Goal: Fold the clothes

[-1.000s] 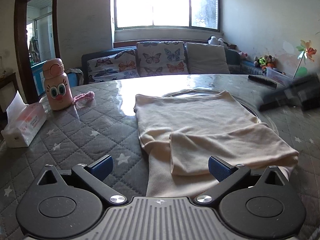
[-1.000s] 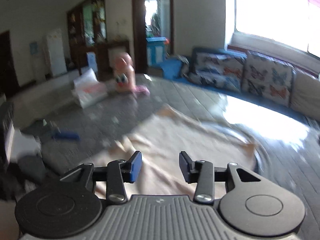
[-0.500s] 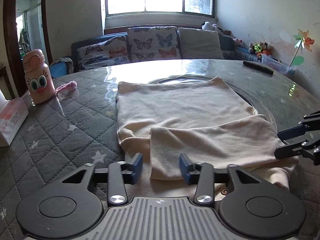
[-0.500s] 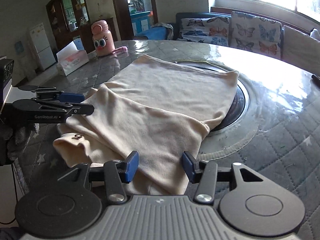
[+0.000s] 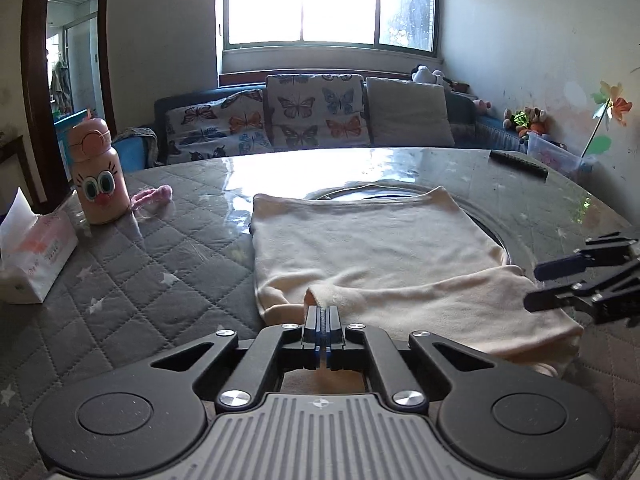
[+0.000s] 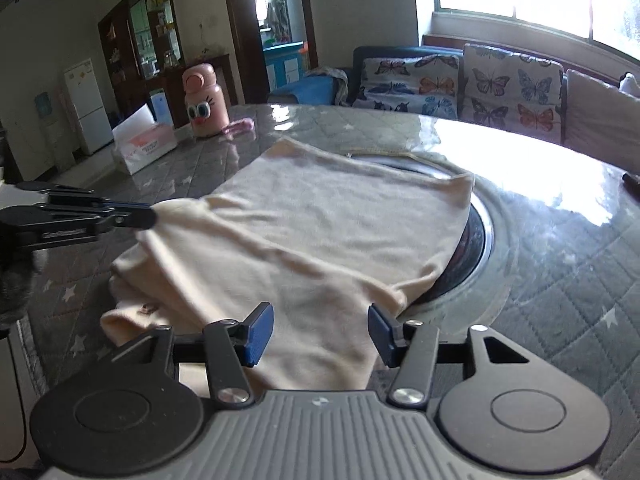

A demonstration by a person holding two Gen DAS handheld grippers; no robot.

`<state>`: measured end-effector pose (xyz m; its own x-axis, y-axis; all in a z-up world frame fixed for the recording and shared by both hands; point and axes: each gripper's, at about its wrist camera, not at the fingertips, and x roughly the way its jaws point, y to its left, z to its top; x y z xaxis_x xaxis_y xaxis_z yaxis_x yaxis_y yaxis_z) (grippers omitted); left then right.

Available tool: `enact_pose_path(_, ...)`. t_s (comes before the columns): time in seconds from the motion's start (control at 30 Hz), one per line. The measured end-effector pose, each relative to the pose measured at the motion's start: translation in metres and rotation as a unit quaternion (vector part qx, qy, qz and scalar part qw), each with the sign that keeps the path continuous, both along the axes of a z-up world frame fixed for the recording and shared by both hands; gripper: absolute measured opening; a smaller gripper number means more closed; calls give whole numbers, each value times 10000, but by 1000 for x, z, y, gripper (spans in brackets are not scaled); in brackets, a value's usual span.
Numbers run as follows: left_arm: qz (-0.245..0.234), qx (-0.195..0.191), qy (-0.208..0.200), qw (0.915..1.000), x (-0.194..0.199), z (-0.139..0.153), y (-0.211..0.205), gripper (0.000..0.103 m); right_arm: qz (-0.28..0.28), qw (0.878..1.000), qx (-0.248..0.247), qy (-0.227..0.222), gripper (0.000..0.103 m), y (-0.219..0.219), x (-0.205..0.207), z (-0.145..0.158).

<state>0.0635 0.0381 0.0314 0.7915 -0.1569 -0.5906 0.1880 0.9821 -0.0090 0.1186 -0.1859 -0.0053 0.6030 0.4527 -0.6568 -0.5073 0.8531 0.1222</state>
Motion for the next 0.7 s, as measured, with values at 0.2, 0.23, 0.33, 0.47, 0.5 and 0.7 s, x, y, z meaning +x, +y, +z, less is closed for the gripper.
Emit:
enact_pose_path(0.2, 130, 228, 169, 9995, 3, -9, 5, 6, -27, 10000, -2, 26, 53, 8, 11, -8)
enact_pose_path(0.23, 139, 227, 126, 9996, 2, -7, 7, 6, -10, 10000, -24, -3, 52, 9, 11, -7)
enact_pose_path(0.33, 67, 167, -80, 9998, 0, 3, 7, 6, 38, 9999, -90, -92, 51, 12, 10, -2)
enact_pose_path(0.47, -240, 215, -95, 9994, 9, 0, -9, 6, 60, 9991, -283, -299, 46, 23, 13, -1)
enact_pose_path(0.5, -319, 240, -50, 9992, 12, -3, -14, 6, 63, 9987, -360, -359, 44, 27, 14, -2)
enact_pose_path(0.7, -427, 317, 175, 9984, 24, -19, -22, 8, 155, 9975, -541, -426, 39, 36, 14, -8)
